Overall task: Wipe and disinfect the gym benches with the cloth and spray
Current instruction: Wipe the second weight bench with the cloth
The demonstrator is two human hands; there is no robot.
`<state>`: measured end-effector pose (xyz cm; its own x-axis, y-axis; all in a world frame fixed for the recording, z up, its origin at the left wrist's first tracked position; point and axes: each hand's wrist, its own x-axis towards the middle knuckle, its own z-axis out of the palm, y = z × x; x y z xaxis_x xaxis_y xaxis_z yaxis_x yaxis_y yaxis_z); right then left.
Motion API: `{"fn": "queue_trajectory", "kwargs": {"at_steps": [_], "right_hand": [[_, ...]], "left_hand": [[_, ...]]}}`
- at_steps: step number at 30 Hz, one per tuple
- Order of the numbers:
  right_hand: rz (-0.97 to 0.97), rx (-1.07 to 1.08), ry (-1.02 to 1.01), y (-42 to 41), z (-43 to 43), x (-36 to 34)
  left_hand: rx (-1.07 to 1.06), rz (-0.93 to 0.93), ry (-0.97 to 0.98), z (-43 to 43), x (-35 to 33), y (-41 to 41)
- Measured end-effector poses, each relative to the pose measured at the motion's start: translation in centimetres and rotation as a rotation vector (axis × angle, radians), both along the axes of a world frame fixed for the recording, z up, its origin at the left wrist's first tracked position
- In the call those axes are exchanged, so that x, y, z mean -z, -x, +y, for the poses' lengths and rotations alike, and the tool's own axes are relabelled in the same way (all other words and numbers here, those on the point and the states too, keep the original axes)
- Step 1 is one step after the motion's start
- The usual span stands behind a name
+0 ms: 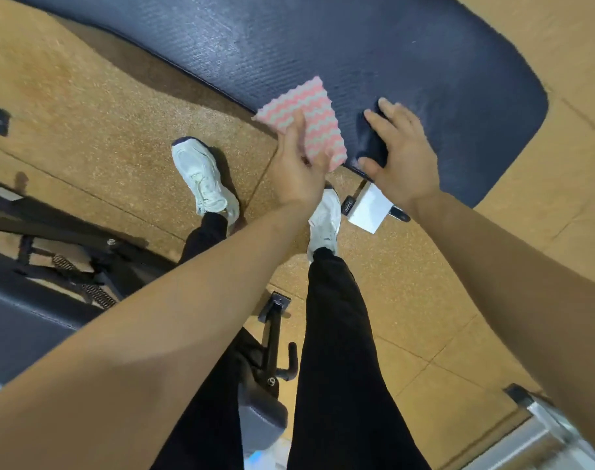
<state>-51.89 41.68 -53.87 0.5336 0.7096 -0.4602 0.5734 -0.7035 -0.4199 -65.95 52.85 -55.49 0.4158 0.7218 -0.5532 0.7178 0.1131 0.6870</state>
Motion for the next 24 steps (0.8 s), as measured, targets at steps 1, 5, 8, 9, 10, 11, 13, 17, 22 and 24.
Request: {"fn": "queue_trajectory", "kwargs": {"at_steps": [1, 5, 8, 9, 10, 11, 13, 17, 22, 24], "right_hand": [[0.024, 0.088, -0.035, 0.4, -0.4, -0.2], [0.11, 0.682, -0.16, 5.1, -1.4, -1.2], [0.456, 1.275, -0.164, 9.3, 0.2, -1.8], [0.673, 1.489, -0.169, 10.2, 1.1, -2.1], [0.916, 1.674, -0.19, 10.8, 2.0, -2.2], [1.134, 1.795, -0.215, 11.2, 2.8, -2.1], [1.431, 1.91, -0.327, 11.7, 4.3, -1.8], [1.567, 2.07, -0.642, 11.2, 7.8, -0.3], [1.528, 2.258, -0.834, 10.1, 10.4, 0.8], [1.537, 2.278, -0.859, 10.0, 10.1, 0.6]], "left_hand": [[0.026, 0.002, 0.034, -0.5, -0.2, 0.1], [0.141, -0.057, 0.323, 0.6, -0.7, 1.6], [0.358, -0.042, 0.382, 3.9, -0.8, 2.7], [0.438, -0.02, 0.384, 5.0, -0.8, 2.7], [0.517, 0.004, 0.383, 6.1, -1.0, 2.5], [0.592, 0.023, 0.374, 7.1, -0.9, 2.3], [0.738, 0.08, 0.331, 8.7, -0.9, 1.6], [0.959, 0.165, 0.205, 11.0, -1.3, 1.1], [1.042, 0.095, -0.097, 13.1, -2.2, 0.5], [1.029, 0.064, -0.274, 13.6, -2.7, 0.0]]}}
